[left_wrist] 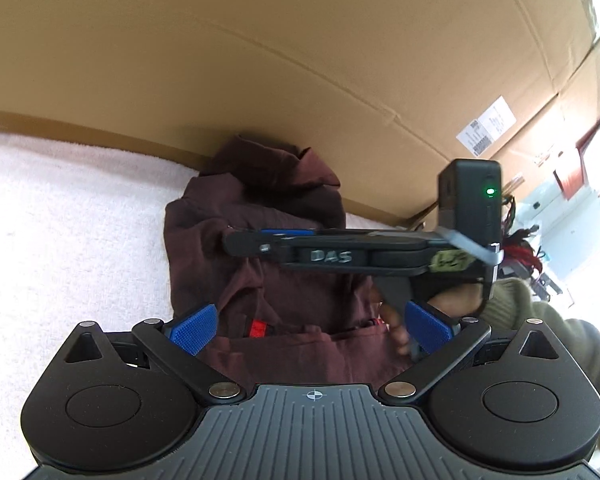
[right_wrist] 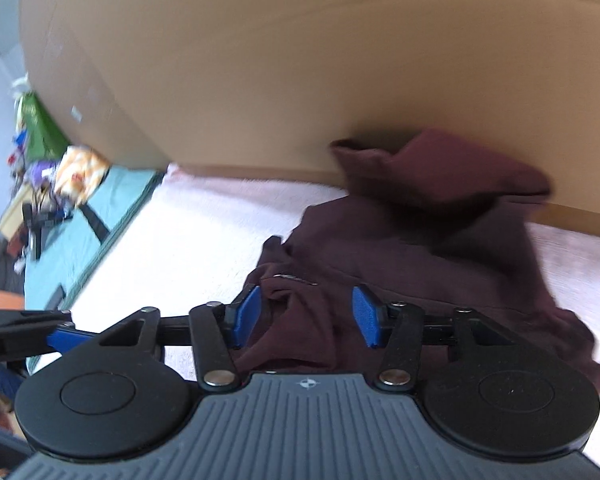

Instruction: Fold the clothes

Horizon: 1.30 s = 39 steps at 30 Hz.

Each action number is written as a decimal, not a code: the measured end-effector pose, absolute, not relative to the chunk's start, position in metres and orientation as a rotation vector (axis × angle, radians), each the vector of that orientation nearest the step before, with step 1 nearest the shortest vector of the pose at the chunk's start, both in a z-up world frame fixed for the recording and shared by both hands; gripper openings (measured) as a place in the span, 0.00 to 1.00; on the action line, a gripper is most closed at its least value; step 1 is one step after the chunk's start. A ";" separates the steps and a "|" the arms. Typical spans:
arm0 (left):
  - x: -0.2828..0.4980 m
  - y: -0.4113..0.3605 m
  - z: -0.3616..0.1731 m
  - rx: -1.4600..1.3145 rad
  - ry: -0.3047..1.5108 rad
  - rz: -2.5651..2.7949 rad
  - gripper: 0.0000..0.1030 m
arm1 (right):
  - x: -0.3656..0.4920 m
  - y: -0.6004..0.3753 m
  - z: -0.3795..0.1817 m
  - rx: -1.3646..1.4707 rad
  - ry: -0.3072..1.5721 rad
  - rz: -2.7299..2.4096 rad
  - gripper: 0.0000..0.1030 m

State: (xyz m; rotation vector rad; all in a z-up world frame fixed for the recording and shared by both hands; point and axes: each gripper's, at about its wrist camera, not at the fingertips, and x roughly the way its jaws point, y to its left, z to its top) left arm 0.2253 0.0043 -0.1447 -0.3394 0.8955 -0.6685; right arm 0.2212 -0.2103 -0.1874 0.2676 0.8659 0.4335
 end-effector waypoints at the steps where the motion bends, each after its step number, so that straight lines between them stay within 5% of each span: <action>1: 0.227 0.004 -0.146 -0.345 0.898 -0.668 1.00 | 0.222 -0.207 -0.189 0.259 0.871 0.436 0.48; 3: 0.229 0.004 -0.148 -0.354 0.909 -0.667 1.00 | 0.222 -0.201 -0.191 0.229 0.880 0.425 0.43; 6: 0.231 0.003 -0.152 -0.361 0.928 -0.671 1.00 | 0.222 -0.200 -0.192 0.178 0.892 0.365 0.07; 9: 0.233 0.005 -0.156 -0.391 0.937 -0.682 1.00 | 0.219 -0.214 -0.186 0.215 0.880 0.291 0.00; 18: 0.244 -0.002 -0.159 -0.416 0.946 -0.727 1.00 | 0.199 -0.257 -0.157 0.337 0.778 0.242 0.04; 20: 0.243 -0.006 -0.159 -0.413 0.942 -0.742 1.00 | 0.178 -0.277 -0.142 0.324 0.743 0.182 0.13; 22: 0.244 -0.011 -0.163 -0.421 0.954 -0.757 1.00 | 0.155 -0.296 -0.134 0.293 0.743 0.108 0.49; 23: 0.244 -0.014 -0.165 -0.427 0.962 -0.763 1.00 | 0.144 -0.303 -0.135 0.289 0.761 0.086 0.53; 32: 0.240 -0.031 -0.172 -0.423 1.014 -0.790 1.00 | 0.125 -0.311 -0.173 0.298 0.876 0.015 0.51; 36: 0.233 -0.027 -0.172 -0.417 1.029 -0.771 1.00 | 0.147 -0.305 -0.182 0.310 0.902 0.058 0.13; 39: 0.231 -0.021 -0.170 -0.415 1.029 -0.749 1.00 | 0.160 -0.295 -0.189 0.292 0.930 0.115 0.17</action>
